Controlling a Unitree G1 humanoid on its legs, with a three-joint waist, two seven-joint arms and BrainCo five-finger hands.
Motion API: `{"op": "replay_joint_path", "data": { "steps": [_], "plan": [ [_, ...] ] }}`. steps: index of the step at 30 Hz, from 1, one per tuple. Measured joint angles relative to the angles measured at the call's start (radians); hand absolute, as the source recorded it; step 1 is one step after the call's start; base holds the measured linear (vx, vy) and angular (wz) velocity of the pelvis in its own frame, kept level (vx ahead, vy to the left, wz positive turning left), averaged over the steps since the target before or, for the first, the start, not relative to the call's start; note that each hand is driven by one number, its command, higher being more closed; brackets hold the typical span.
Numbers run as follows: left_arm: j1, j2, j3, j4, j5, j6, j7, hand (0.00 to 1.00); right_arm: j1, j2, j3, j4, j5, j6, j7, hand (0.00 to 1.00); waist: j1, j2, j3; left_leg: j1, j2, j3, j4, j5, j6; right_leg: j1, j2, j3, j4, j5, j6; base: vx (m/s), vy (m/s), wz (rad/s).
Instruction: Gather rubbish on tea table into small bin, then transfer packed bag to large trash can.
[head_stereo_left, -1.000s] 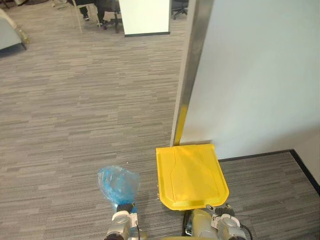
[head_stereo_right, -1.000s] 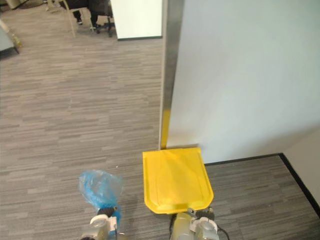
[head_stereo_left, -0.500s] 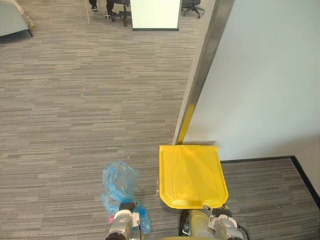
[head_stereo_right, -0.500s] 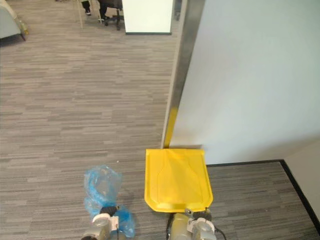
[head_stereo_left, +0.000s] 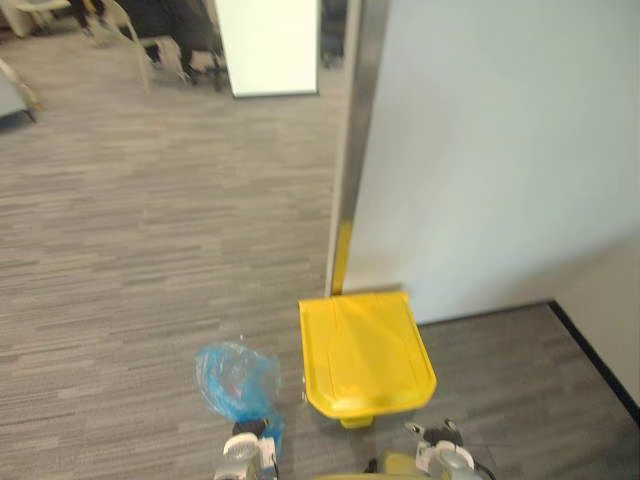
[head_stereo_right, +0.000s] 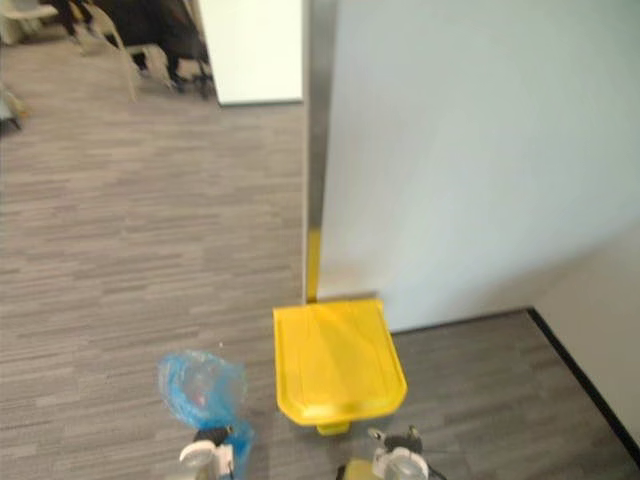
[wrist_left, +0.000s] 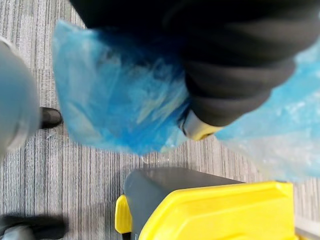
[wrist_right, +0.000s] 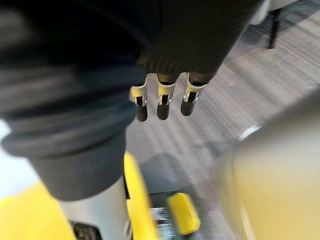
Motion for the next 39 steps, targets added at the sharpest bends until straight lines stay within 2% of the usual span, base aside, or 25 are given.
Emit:
{"op": "replay_joint_path", "data": {
  "steps": [1,2,8,11,13,14,15,16,18,21,24,27,29,30,31,32,35,37,39],
  "plan": [
    [-0.003,0.002,-0.019,0.005,-0.01,0.0,0.0,1.0,0.001,-0.007,-0.004,0.016,-0.008,0.001,-0.001,0.0,-0.003,-0.007,0.008,-0.005,-0.012,-0.014,-0.008,0.043,0.019,0.014,0.0,0.009,-0.041,0.03,-0.005,-0.1,-0.111,0.0],
    [-0.002,0.002,-0.031,0.004,-0.016,-0.001,0.0,1.0,0.001,-0.012,-0.01,0.032,-0.019,0.004,-0.003,0.0,0.0,-0.011,0.011,-0.006,-0.019,-0.047,-0.019,0.076,0.018,0.03,-0.003,0.005,-0.076,0.053,-0.009,-0.09,-0.119,0.05],
    [-0.01,-0.007,-0.02,-0.027,-0.018,-0.003,0.0,1.0,0.004,-0.039,0.006,0.034,-0.018,0.003,-0.012,0.0,-0.002,-0.026,0.047,-0.056,-0.008,-0.119,-0.03,0.119,-0.026,0.018,-0.014,-0.07,-0.105,0.095,-0.029,-0.16,-0.04,0.37],
    [-0.005,-0.008,-0.009,-0.036,-0.018,-0.005,0.0,1.0,0.004,-0.019,0.01,0.032,-0.018,0.003,-0.011,0.0,-0.004,-0.025,0.046,-0.066,-0.002,-0.128,-0.061,0.11,-0.03,-0.009,-0.019,-0.095,-0.109,0.108,-0.041,-0.22,0.022,0.11],
    [-0.007,-0.008,0.007,-0.036,-0.023,-0.005,0.0,1.0,0.01,-0.018,0.005,0.023,-0.019,0.003,-0.011,0.0,-0.004,-0.027,0.049,-0.068,-0.001,-0.113,-0.014,0.059,-0.013,-0.01,-0.02,-0.097,-0.109,0.109,-0.029,-0.21,0.074,-0.07],
    [-0.003,-0.008,0.015,-0.037,-0.026,-0.005,-0.001,1.0,0.023,-0.018,0.003,0.016,-0.019,0.001,-0.011,0.0,-0.007,-0.024,0.042,-0.067,0.0,-0.1,0.002,0.018,-0.023,-0.007,-0.019,-0.094,-0.11,0.116,-0.017,-0.19,0.099,-0.2],
    [-0.004,-0.011,0.024,-0.039,-0.026,-0.005,-0.001,1.0,0.025,-0.017,0.0,0.016,-0.019,0.0,-0.01,0.0,-0.007,-0.022,0.044,-0.071,0.002,-0.096,0.002,0.01,-0.018,0.0,-0.016,-0.089,-0.119,0.122,-0.007,-0.15,0.085,-0.23],
    [0.0,-0.013,0.027,-0.035,-0.026,-0.006,0.0,1.0,0.026,-0.02,-0.012,0.014,-0.019,0.001,-0.01,0.0,-0.008,-0.012,0.031,-0.067,0.001,-0.085,-0.024,0.01,-0.013,0.019,-0.016,-0.084,-0.15,0.144,-0.004,-0.07,0.091,-0.13],
    [0.009,0.002,0.023,-0.034,-0.026,-0.005,0.0,1.0,0.042,-0.009,-0.032,0.007,-0.019,0.001,-0.007,0.0,-0.018,-0.035,0.014,-0.058,-0.029,-0.078,-0.073,0.013,-0.014,0.027,-0.022,-0.058,-0.182,0.157,-0.005,0.01,0.09,-0.02],
    [0.012,0.007,0.022,-0.032,-0.026,-0.004,0.0,1.0,0.051,-0.015,-0.042,0.008,-0.023,0.002,-0.007,0.0,-0.016,-0.036,0.007,-0.048,-0.054,-0.062,-0.143,0.039,-0.014,0.026,-0.016,-0.017,-0.262,0.206,0.006,0.03,0.05,-0.27],
    [0.003,0.01,0.021,-0.032,-0.026,-0.005,0.0,1.0,0.035,-0.022,-0.033,0.007,-0.025,0.003,-0.007,0.0,-0.013,-0.021,0.029,-0.04,-0.052,-0.033,-0.129,0.059,-0.012,0.0,0.001,0.031,-0.235,0.221,0.002,0.08,0.048,-0.55],
    [-0.005,0.034,0.002,-0.021,-0.026,-0.005,0.001,1.0,0.023,-0.019,0.007,-0.005,-0.025,0.001,-0.009,0.0,-0.023,-0.036,0.06,-0.039,-0.045,-0.007,-0.083,0.051,-0.002,-0.049,0.004,0.067,-0.114,0.167,0.014,0.07,0.028,-0.36],
    [-0.025,0.034,0.003,-0.017,-0.026,-0.006,0.0,1.0,0.027,-0.01,0.012,-0.01,-0.025,-0.001,-0.011,0.0,-0.021,-0.05,0.062,-0.058,-0.035,-0.004,-0.068,0.046,0.002,-0.056,0.001,0.065,-0.109,0.16,0.019,0.08,0.017,0.13],
    [-0.024,0.029,0.005,-0.024,-0.026,-0.007,0.0,1.0,0.026,-0.014,0.012,-0.014,-0.026,0.0,-0.011,0.0,-0.018,-0.051,0.062,-0.064,-0.03,-0.004,-0.067,0.047,0.004,-0.063,-0.002,0.06,-0.089,0.141,0.007,0.11,0.032,0.35],
    [-0.018,0.024,0.009,-0.03,-0.026,-0.007,0.0,1.0,0.035,-0.011,0.009,-0.021,-0.025,-0.002,-0.012,0.0,-0.018,-0.059,0.059,-0.059,-0.042,-0.02,-0.064,0.047,0.004,-0.079,-0.023,0.03,0.016,0.059,-0.013,0.19,-0.006,0.38],
    [-0.011,0.025,0.019,-0.039,-0.027,-0.008,0.0,1.0,0.049,-0.004,0.006,-0.014,-0.025,-0.001,-0.011,0.0,-0.014,-0.078,0.045,-0.049,-0.048,-0.028,-0.065,0.047,0.003,-0.056,-0.029,0.022,-0.004,0.042,0.01,0.17,-0.032,0.37],
    [-0.01,0.011,0.044,-0.034,-0.034,-0.007,0.001,1.0,0.037,-0.008,-0.001,-0.001,-0.025,-0.007,-0.01,0.0,0.002,-0.043,0.028,-0.049,-0.034,-0.057,-0.07,0.058,-0.01,-0.005,-0.015,-0.016,-0.073,0.065,0.003,0.1,-0.037,0.23],
    [-0.009,0.001,0.045,-0.034,-0.036,-0.007,0.001,1.0,0.034,-0.013,-0.014,0.008,-0.023,-0.007,-0.009,0.0,0.003,-0.03,0.025,-0.047,-0.036,-0.088,-0.07,0.064,-0.011,0.016,-0.016,-0.034,-0.086,0.065,0.003,0.06,-0.028,0.31],
    [-0.001,-0.011,0.044,-0.033,-0.037,-0.007,-0.001,1.0,0.03,-0.015,-0.031,0.022,-0.023,-0.007,-0.009,0.0,0.003,-0.029,0.023,-0.043,-0.043,-0.109,-0.074,0.081,-0.012,0.038,-0.021,-0.052,-0.096,0.065,0.003,0.03,-0.03,0.34]
  ]
}}
